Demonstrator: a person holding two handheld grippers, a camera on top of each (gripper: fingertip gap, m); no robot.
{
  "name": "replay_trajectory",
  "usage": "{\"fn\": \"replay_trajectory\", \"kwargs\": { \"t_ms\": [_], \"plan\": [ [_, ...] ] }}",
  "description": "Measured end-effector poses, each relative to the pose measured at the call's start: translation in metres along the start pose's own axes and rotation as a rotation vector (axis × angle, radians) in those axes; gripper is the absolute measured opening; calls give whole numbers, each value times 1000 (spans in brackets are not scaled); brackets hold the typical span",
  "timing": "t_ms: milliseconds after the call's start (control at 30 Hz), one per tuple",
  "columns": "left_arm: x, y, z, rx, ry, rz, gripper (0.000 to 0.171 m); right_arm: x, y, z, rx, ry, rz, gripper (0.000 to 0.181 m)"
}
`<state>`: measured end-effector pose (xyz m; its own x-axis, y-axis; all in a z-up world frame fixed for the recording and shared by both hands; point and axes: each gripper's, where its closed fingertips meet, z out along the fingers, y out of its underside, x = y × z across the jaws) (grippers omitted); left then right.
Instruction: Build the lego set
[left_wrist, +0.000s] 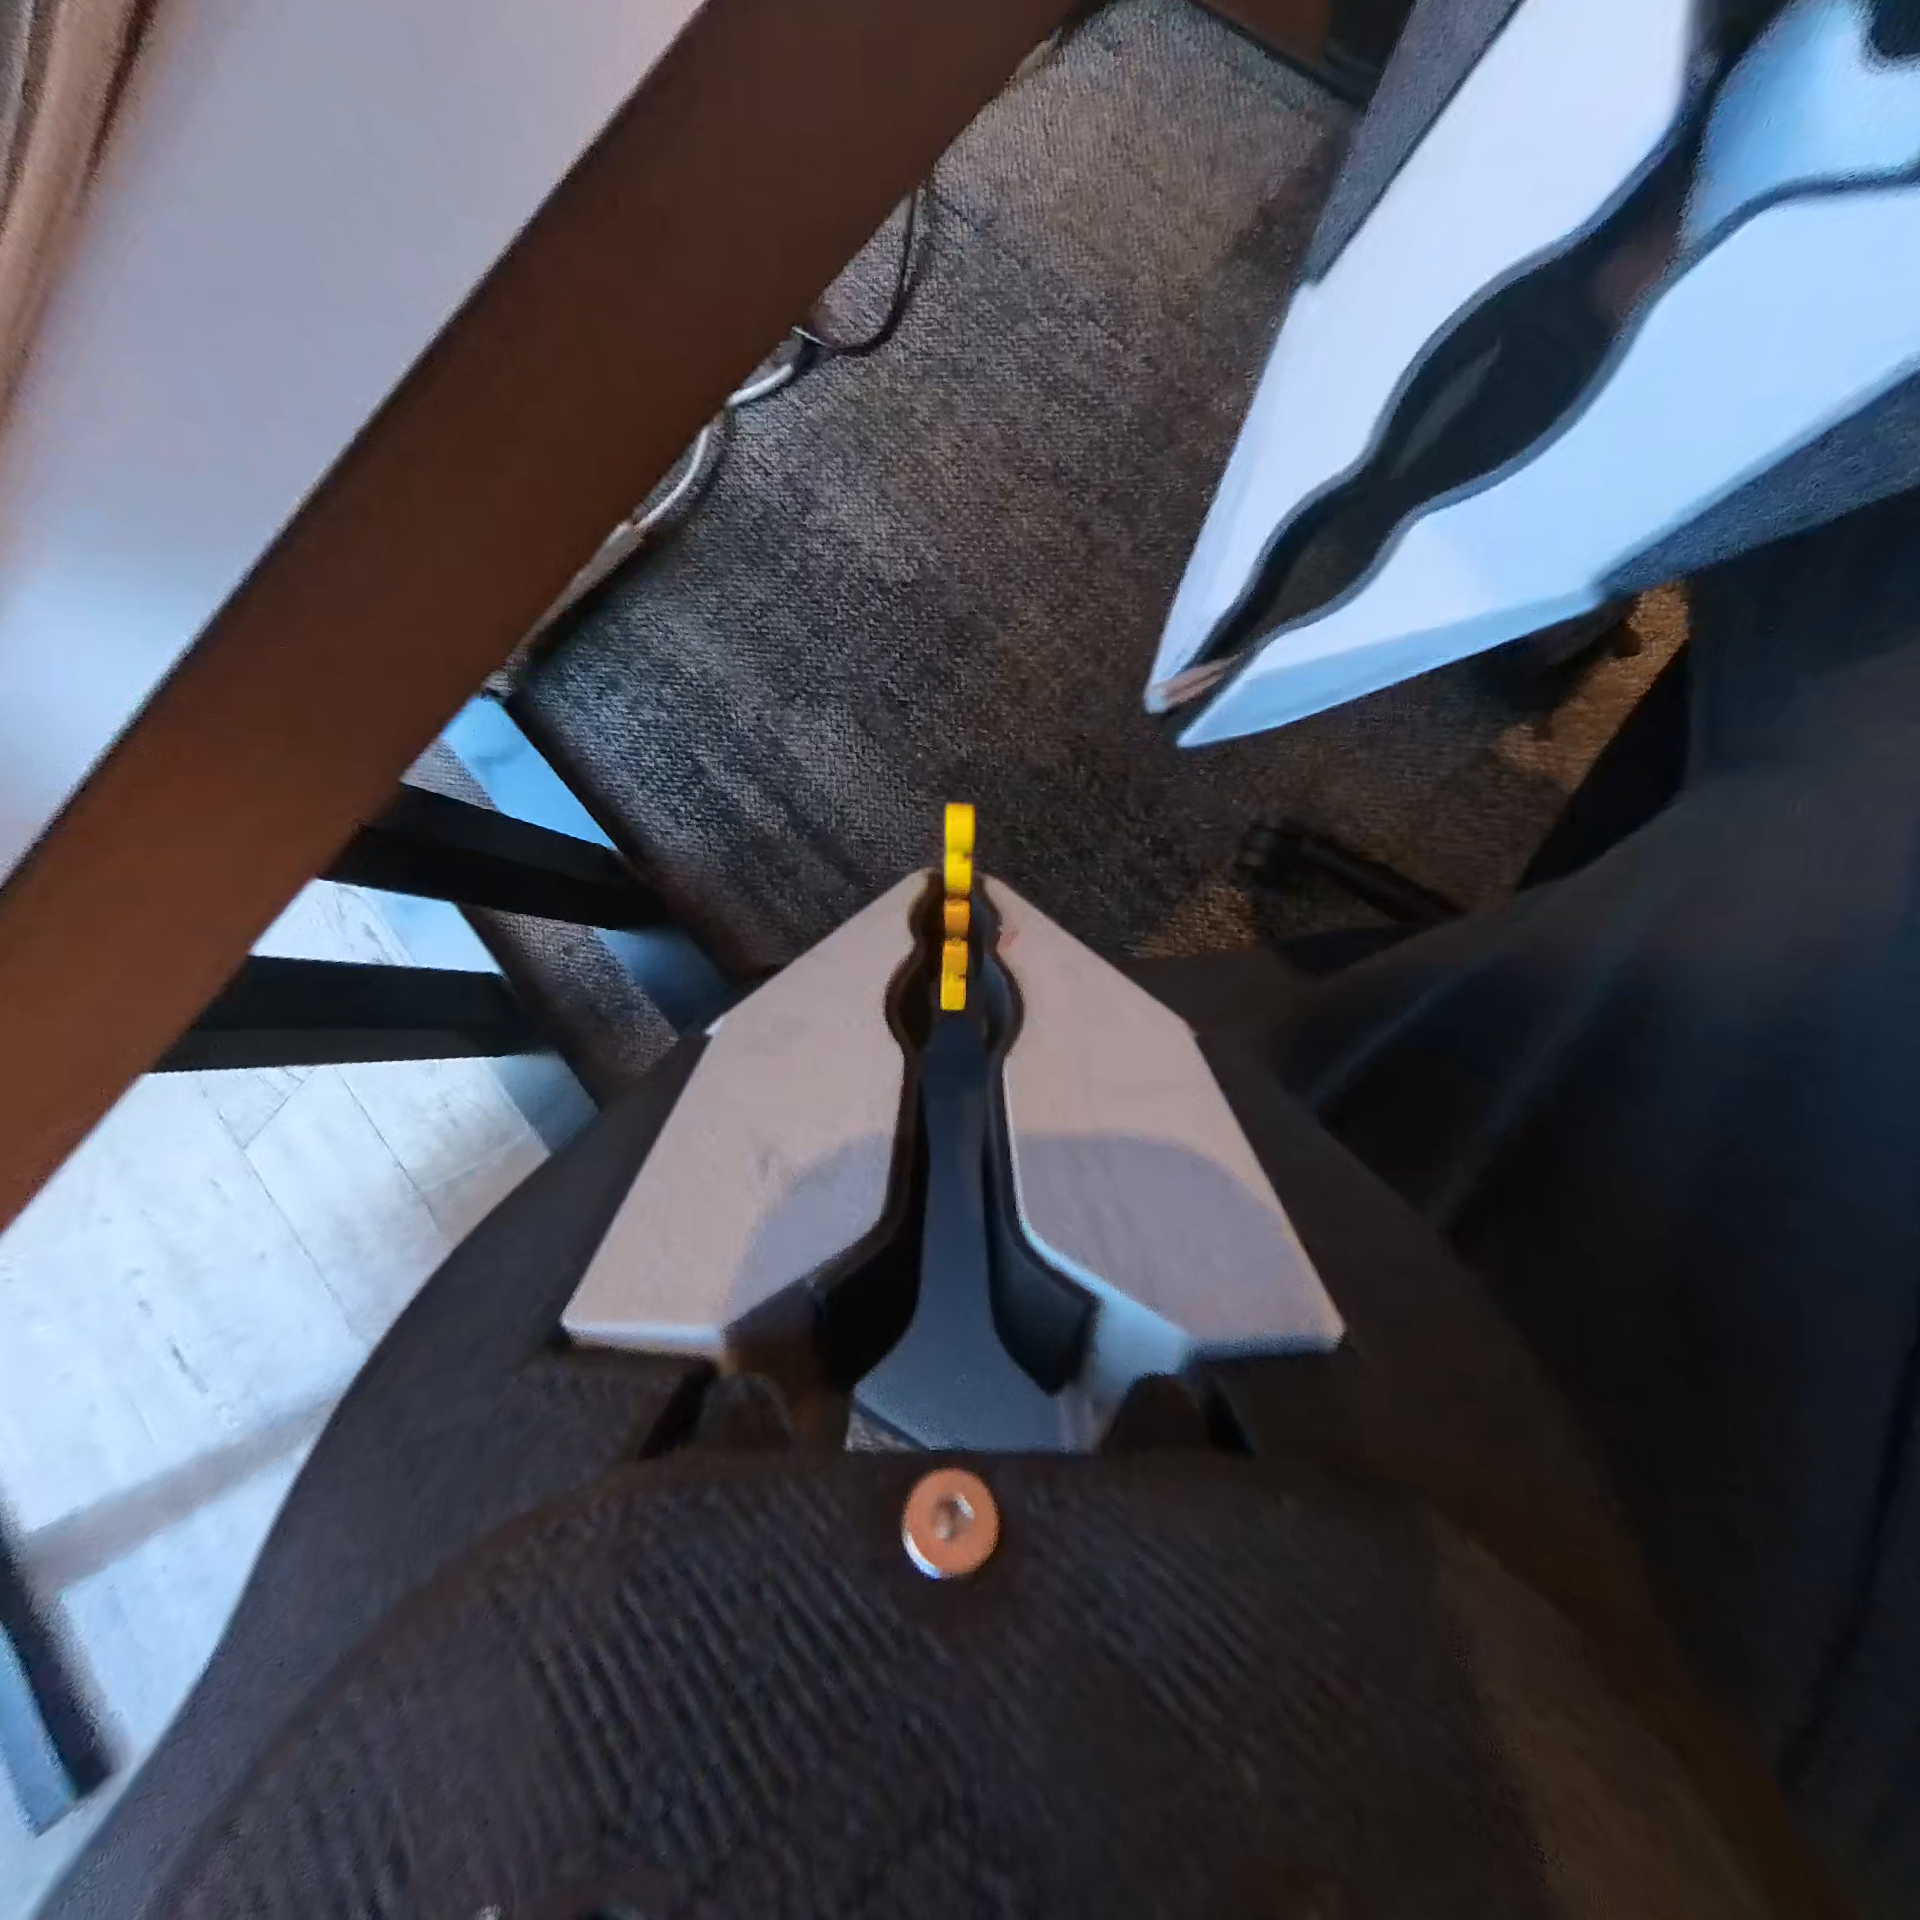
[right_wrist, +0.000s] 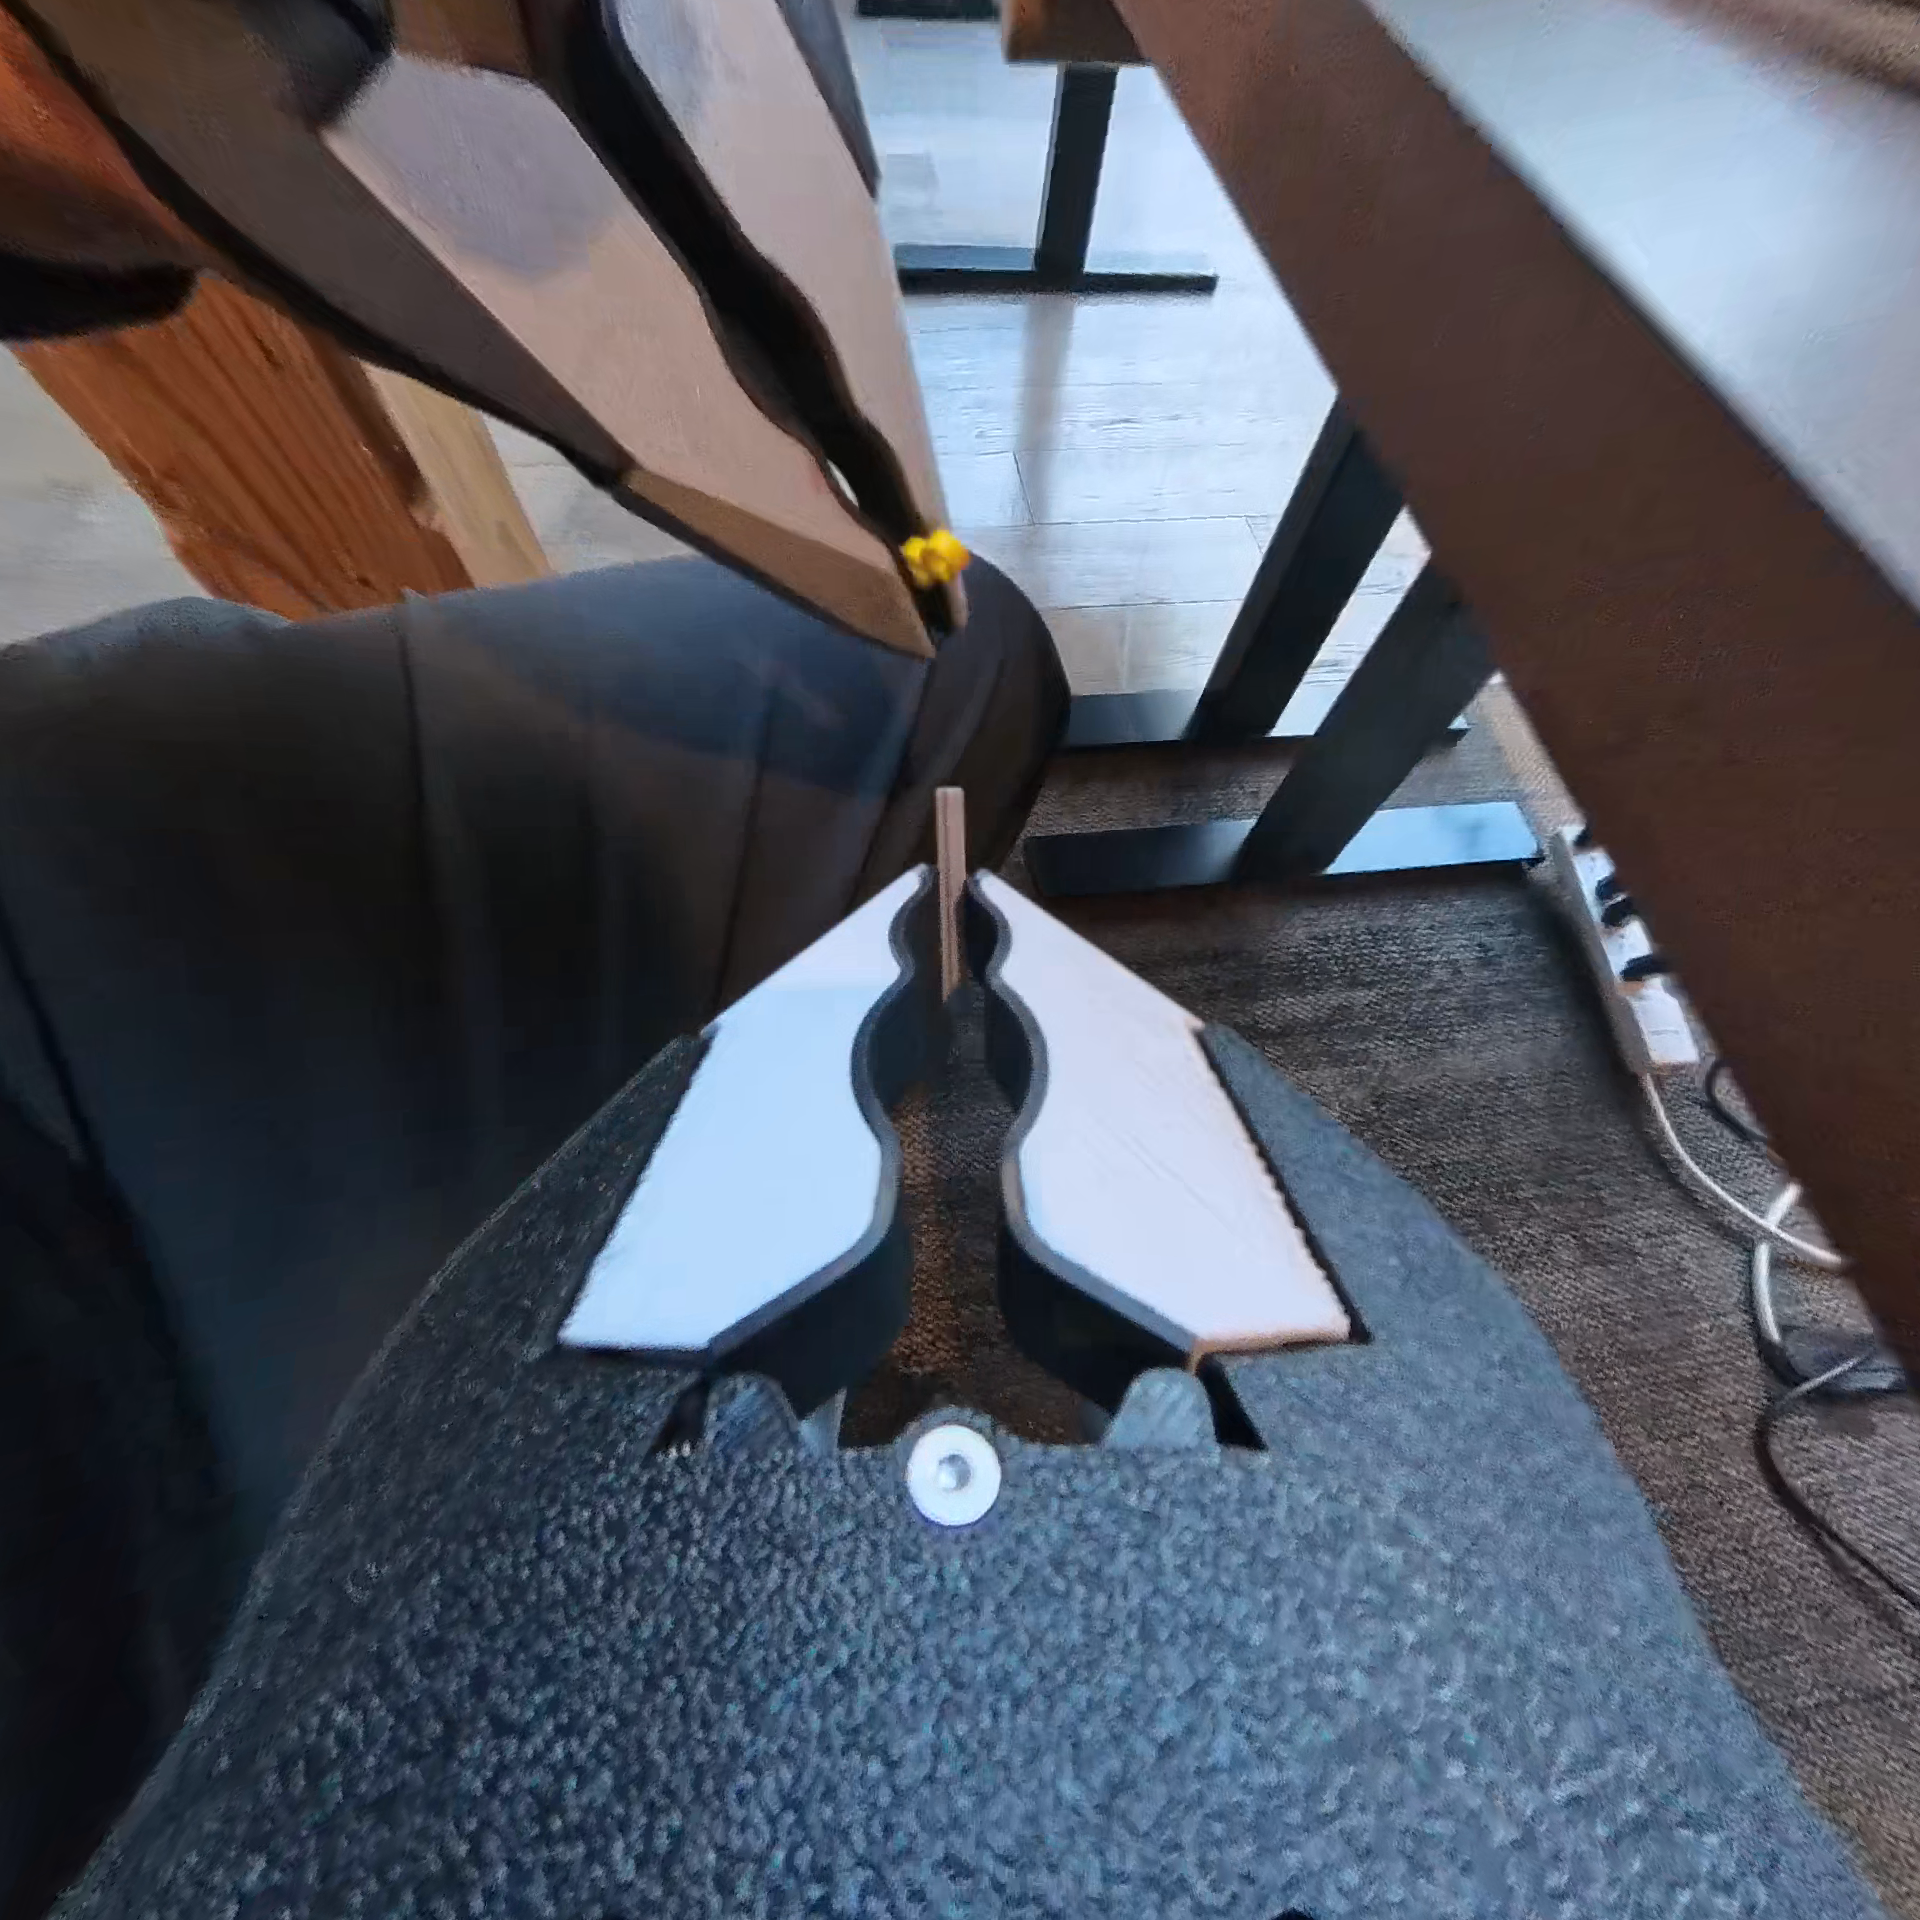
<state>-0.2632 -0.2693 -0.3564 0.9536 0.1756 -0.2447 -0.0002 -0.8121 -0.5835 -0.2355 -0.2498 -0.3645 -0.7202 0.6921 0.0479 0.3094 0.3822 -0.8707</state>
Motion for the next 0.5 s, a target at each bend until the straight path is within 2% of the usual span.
{"fn": "replay_trajectory", "kwargs": {
  "t_ms": [167, 267, 333, 400, 500],
  "plan": [
    [11, -21, -6, 24, 12, 67, 2, -8, -30, -47, 89, 0, 18, 3],
    [23, -48, -15, 86, 46, 99, 3, -2, -66, -101, 174, 45, -13, 3],
    [32, -66, -19, 113, 90, 107, 3, 27, -89, -147, 215, 160, -64, 3],
    [43, -86, -22, 148, 180, 64, 3, 75, -95, -191, 177, 313, -90, 3],
    [48, -117, -24, 203, 289, -37, 3, 147, -67, -231, -6, 450, -50, 3]
  ]
}}
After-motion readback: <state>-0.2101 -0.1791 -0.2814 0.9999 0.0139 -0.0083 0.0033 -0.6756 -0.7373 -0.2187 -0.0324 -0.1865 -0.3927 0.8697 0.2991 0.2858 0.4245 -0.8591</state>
